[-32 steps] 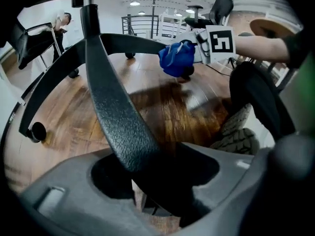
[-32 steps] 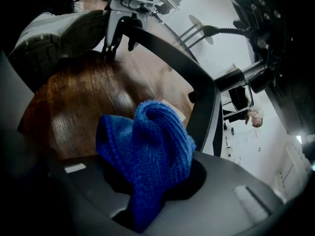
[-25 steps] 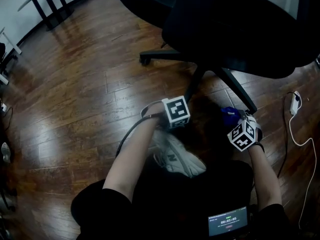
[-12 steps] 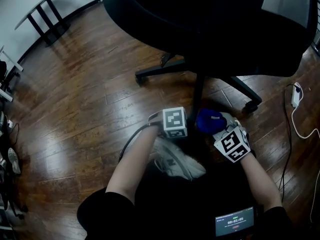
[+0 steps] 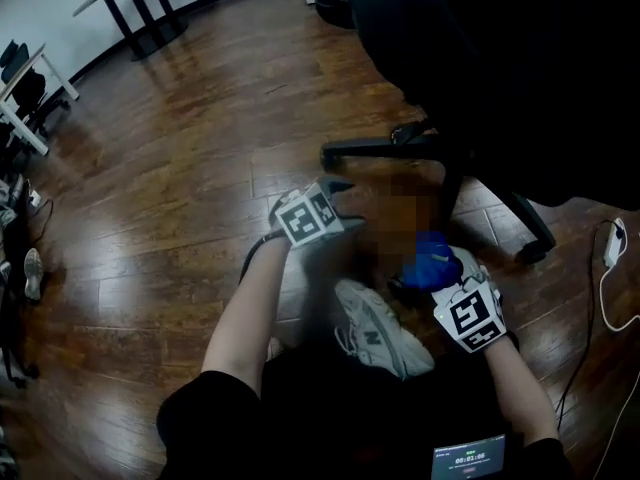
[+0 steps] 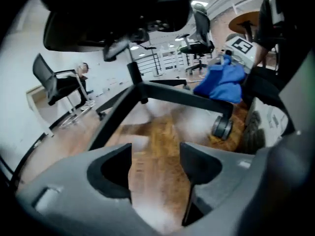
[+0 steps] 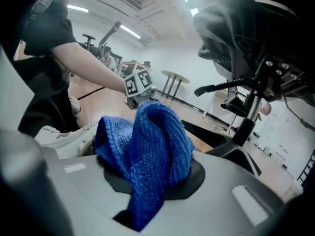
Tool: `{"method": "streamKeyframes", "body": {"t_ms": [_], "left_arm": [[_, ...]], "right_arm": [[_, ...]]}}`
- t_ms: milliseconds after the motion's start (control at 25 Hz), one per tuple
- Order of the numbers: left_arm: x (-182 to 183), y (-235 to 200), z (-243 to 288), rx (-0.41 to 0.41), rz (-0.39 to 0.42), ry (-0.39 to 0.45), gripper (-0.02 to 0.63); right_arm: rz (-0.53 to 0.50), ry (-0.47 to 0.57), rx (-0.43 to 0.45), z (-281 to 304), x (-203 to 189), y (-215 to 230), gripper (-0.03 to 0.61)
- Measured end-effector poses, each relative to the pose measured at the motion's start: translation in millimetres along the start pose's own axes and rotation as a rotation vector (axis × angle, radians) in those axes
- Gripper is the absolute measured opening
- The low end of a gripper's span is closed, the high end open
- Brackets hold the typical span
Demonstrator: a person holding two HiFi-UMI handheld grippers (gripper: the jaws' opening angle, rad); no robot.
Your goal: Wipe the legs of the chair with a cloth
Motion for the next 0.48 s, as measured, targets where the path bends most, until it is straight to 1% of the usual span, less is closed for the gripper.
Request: {"method": "streamKeyframes", "body": {"t_ms": [80, 120, 240, 320, 360, 400, 440, 480], "left_arm": [[-6.4, -41.3, -8.5, 0.09, -0.004, -0.008, 0.304], [-10.0, -60.5, -9.8, 0.117, 0.006, -0.021, 0.304], [-21.8, -111.3, 3.9, 0.157, 0.058, -0.063, 0.304], [-27.4, -137.5, 21.9, 0.171, 0.092, -0.09, 0.304], [-30.8, -147.5, 31.5, 0.166, 0.11, -0.111, 0.304], [-35.6, -154.6, 41.6, 0.142, 0.119, -0.139, 0.305], [-41.9, -157.6, 51.7, 0.102, 0.12, -0.173, 0.338], [-49.6, -156.9, 60.9, 0.059, 0.123, -0.216, 0.338]], "right_arm": [[0.004, 0.002, 0.019, 7.2, -0.7, -7.5, 0.083], [0.009, 0.01, 0.024, 8.4, -0.9, -10.3, 0.083], [0.018, 0.051, 0.038, 6.6, 2.2, -11.3, 0.083], [-0.017, 0.076, 0.069, 4.1, 9.7, -6.9, 0.083], [-0.017, 0.098, 0.077, 4.0, 13.9, -5.7, 0.083], [-0.003, 0.123, 0.076, 4.7, 17.4, -5.2, 0.083], [0.011, 0.137, 0.072, 5.9, 19.4, -5.2, 0.083], [0.006, 0.13, 0.075, 7.2, 18.9, -5.9, 0.083]]}}
Point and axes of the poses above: the fingertips, and each gripper's own axes: z forward along the fingers, y to its right, x out of its top, the point moved 3 cm from there along -z, backward along the fingers, and after that the axes turned 15 degrees about y, right-handed, at the moved point
